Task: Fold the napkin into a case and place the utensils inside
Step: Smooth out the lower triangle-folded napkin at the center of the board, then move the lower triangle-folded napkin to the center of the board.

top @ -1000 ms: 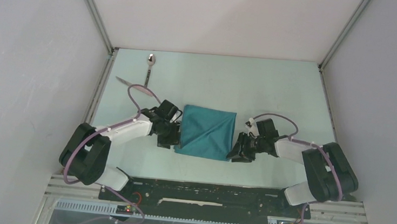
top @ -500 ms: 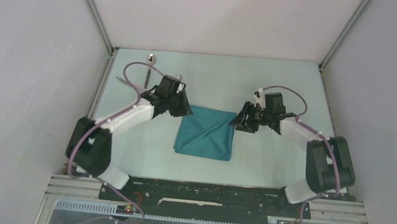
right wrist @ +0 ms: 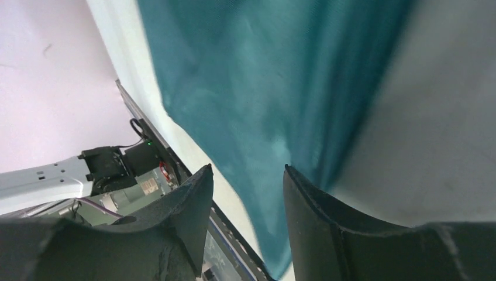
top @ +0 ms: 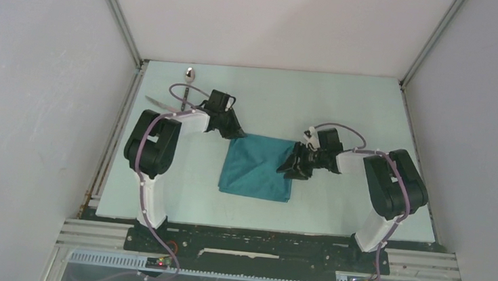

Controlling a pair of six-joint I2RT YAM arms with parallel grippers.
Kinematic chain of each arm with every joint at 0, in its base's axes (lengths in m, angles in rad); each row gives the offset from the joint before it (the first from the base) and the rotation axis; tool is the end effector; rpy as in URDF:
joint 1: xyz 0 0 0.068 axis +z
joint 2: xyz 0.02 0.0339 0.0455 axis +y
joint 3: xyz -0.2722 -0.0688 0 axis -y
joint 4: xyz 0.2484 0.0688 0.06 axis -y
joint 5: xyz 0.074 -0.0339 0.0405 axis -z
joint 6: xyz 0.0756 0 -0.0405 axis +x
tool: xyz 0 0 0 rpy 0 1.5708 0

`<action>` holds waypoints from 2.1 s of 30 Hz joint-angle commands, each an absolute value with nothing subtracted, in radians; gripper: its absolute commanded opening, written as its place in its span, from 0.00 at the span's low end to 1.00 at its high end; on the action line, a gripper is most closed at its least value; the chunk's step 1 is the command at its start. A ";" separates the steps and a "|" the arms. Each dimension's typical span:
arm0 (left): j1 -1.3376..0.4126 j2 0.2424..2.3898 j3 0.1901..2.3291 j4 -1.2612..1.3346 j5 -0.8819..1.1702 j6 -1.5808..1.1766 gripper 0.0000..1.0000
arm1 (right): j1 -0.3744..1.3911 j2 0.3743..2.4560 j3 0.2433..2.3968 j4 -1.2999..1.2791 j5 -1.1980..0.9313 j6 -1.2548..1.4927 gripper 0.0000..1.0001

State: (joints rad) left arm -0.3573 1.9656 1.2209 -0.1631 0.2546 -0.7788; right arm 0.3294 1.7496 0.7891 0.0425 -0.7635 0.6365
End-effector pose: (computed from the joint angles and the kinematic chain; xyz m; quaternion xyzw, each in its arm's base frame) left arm 0.4042 -0.1712 0.1245 -0.1558 0.9258 -0.2749 0.2075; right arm 0.3030 0.1588 0.1100 0.0164 0.8869 0.4507 0.0996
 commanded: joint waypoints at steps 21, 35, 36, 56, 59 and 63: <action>-0.403 1.644 1.038 -0.274 0.370 -0.695 0.48 | 0.249 1.767 0.965 -0.013 -0.755 0.600 0.62; -0.466 1.527 0.669 -0.172 0.335 -0.719 0.43 | 0.231 1.889 1.046 -0.101 -0.693 0.509 0.61; -0.467 1.510 0.664 -0.172 0.341 -0.724 0.44 | 0.237 1.876 1.061 -0.133 -0.680 0.496 0.61; -0.456 1.238 0.762 -0.375 0.297 -0.672 0.72 | 0.510 1.262 0.619 -0.337 -0.422 0.706 0.60; -0.452 1.230 0.769 -0.381 0.297 -0.668 0.74 | 0.540 1.259 0.575 -0.280 -0.398 0.760 0.60; -0.450 1.218 0.784 -0.402 0.291 -0.656 0.75 | 0.565 1.305 0.561 -0.226 -0.368 0.780 0.59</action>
State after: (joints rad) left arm -0.4568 1.2583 0.7311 -0.3767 0.3115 -0.6926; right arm 0.5465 1.2800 0.5594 -0.3382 -0.4210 0.7052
